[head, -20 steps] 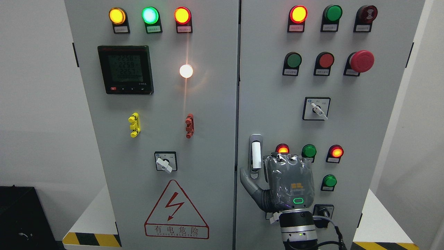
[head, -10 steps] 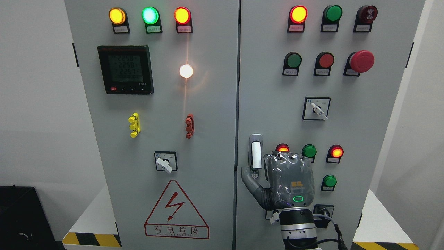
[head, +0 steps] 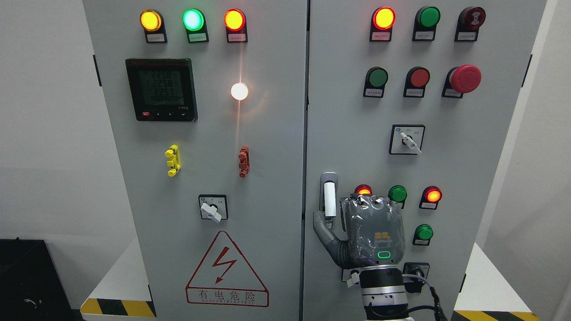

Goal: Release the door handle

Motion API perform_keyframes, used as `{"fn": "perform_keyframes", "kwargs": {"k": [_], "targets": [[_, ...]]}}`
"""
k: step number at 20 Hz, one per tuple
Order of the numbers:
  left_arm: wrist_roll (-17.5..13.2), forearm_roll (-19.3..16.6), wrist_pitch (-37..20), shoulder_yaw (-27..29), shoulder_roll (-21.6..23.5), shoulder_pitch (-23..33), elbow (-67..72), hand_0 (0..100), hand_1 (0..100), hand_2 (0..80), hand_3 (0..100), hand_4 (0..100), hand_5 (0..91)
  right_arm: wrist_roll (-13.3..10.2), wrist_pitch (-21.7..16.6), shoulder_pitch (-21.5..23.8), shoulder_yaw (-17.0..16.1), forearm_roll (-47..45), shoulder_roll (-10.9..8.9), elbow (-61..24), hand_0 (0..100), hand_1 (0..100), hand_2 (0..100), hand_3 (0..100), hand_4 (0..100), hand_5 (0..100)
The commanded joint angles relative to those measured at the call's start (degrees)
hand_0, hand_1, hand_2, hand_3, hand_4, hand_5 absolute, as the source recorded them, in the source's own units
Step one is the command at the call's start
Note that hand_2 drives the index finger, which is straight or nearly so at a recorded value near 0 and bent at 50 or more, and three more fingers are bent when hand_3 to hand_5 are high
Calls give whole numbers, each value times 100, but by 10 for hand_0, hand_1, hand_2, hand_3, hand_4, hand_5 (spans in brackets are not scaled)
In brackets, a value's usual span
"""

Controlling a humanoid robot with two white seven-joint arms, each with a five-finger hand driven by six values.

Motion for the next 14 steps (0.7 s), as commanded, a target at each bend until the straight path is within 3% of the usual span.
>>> {"fn": "perform_keyframes", "kwargs": {"k": [1, 14], "targets": [[2, -1, 4, 0, 0, 97, 0, 120, 556, 0, 0, 0, 0, 1, 91, -18, 4, 0, 0, 20, 395, 287, 1000, 1000, 1000, 1000], [2, -1, 4, 0, 0, 97, 0, 120, 556, 0, 0, 0, 0, -25, 180, 17, -5, 0, 0, -24, 401, 332, 1000, 1000, 1000, 1000]]}}
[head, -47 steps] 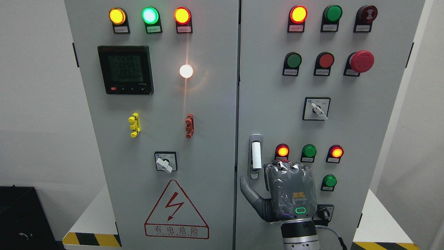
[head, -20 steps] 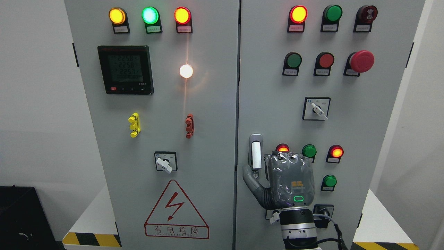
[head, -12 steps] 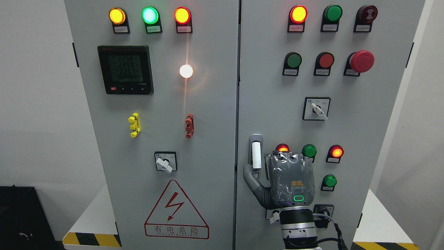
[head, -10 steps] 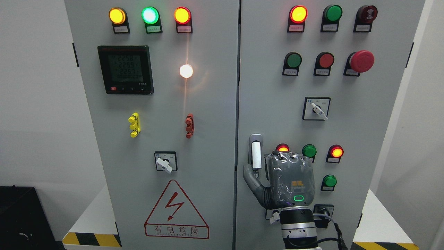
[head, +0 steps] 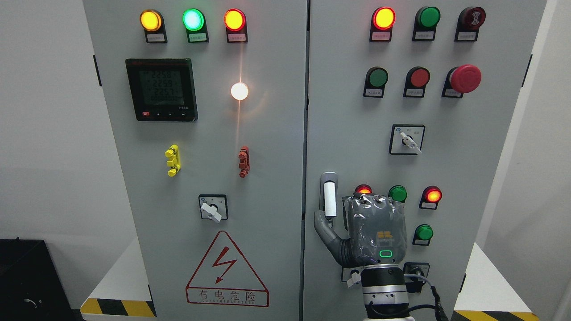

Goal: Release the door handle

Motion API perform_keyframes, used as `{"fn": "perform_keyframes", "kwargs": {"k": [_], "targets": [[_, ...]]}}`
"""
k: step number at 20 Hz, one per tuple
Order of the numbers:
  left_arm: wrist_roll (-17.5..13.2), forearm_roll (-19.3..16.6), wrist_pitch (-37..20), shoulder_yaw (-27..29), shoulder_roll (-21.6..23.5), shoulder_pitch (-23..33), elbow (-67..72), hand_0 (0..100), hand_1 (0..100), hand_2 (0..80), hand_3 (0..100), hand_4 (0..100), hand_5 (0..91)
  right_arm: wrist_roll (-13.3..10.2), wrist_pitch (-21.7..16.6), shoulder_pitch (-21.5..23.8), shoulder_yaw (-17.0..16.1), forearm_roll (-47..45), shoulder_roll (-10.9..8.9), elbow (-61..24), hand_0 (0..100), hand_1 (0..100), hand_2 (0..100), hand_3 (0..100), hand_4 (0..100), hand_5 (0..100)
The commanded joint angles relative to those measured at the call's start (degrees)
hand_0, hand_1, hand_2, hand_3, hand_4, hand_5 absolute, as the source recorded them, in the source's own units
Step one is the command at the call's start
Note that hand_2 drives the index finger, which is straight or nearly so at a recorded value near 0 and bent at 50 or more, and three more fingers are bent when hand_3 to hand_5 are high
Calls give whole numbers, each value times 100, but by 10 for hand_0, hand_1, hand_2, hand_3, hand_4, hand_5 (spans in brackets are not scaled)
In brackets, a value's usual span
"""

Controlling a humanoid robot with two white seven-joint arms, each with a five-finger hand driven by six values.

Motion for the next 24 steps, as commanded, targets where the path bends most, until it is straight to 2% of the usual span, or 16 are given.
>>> {"fn": "perform_keyframes", "kwargs": {"k": [1, 24], "targets": [[2, -1, 4, 0, 0, 97, 0, 120, 556, 0, 0, 0, 0, -17, 22, 30, -4, 0, 0, -25, 404, 332, 1000, 1000, 1000, 1000], [2, 8, 4, 0, 0, 97, 0, 120, 556, 0, 0, 0, 0, -26, 163, 82, -4, 0, 35, -95, 485, 355, 1000, 1000, 1000, 1000]]}}
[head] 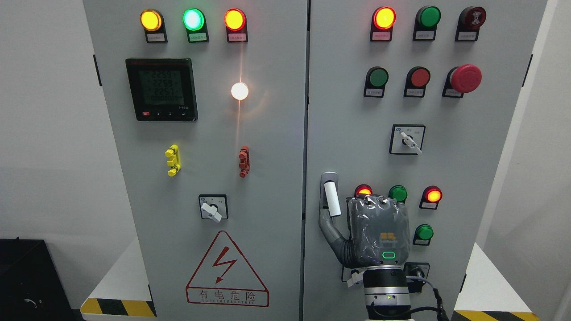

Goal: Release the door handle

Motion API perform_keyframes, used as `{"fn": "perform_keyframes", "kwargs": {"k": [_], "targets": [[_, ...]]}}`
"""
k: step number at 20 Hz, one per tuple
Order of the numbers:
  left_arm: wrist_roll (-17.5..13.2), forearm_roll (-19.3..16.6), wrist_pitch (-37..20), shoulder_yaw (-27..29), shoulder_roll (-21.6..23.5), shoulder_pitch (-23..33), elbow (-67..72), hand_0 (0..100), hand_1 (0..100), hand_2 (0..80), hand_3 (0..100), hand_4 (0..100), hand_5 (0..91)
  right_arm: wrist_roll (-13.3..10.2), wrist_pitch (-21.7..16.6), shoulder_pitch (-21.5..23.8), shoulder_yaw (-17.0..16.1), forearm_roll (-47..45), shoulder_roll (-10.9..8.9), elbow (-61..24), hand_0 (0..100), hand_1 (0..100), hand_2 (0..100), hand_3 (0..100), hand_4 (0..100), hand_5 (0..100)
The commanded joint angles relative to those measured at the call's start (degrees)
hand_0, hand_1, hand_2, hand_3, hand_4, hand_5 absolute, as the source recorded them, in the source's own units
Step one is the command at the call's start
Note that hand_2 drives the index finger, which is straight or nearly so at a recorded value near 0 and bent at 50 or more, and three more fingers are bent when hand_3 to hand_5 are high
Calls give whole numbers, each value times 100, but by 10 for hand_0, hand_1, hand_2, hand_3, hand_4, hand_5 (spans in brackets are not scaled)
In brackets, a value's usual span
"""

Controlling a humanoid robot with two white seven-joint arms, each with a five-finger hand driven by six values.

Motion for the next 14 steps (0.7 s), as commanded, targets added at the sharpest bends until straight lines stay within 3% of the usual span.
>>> {"fn": "perform_keyframes", "kwargs": {"k": [1, 14], "targets": [[2, -4, 4, 0, 0, 97, 0, 120, 556, 0, 0, 0, 0, -3, 5, 35, -6, 0, 12, -54, 484, 358, 1000, 1000, 1000, 1000], [2, 5, 4, 0, 0, 97, 0, 120, 556, 0, 0, 0, 0, -11, 14, 52, -6, 0, 12, -116, 484, 385, 1000, 1000, 1000, 1000]]}}
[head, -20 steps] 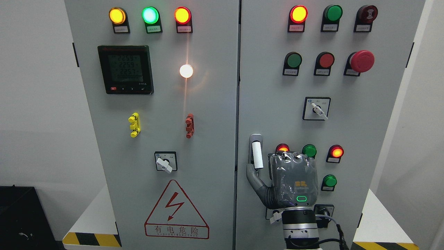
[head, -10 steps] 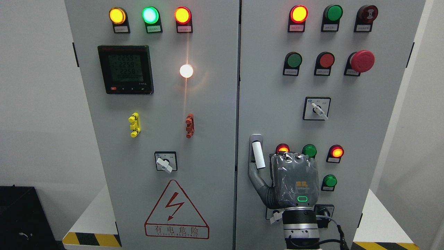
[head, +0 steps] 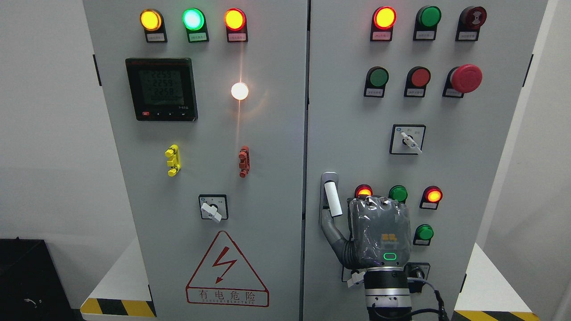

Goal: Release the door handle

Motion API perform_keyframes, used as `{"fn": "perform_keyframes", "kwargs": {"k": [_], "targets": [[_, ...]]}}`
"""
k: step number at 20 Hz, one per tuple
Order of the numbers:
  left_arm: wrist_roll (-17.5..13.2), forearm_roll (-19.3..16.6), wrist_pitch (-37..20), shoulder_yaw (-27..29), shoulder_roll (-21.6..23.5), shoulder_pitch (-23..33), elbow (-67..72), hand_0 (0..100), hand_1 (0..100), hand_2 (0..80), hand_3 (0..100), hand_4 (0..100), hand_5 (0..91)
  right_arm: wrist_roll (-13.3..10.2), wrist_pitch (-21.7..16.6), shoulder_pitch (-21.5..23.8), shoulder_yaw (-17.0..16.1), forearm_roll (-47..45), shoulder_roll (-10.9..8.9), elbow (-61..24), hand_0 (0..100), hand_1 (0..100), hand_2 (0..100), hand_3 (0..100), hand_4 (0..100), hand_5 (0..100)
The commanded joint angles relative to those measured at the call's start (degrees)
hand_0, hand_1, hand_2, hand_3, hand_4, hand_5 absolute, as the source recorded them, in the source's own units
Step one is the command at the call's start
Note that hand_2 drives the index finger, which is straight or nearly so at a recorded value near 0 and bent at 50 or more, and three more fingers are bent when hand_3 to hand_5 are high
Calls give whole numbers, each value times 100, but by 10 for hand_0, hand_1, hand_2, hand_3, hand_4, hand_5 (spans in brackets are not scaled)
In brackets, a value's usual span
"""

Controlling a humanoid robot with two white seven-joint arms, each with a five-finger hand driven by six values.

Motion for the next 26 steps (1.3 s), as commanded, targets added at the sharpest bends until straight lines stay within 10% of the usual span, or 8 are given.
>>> {"fn": "perform_keyframes", "kwargs": {"k": [1, 26], "targets": [[2, -2, 4, 0, 0, 97, 0, 120, 556, 0, 0, 0, 0, -24, 3, 8, -12, 0, 4, -42, 487, 388, 1000, 1000, 1000, 1000], [2, -2, 4, 0, 0, 97, 0, 120, 556, 0, 0, 0, 0, -103, 3, 34, -162, 27, 4, -129, 519, 470, 1000, 1000, 1000, 1000]]}}
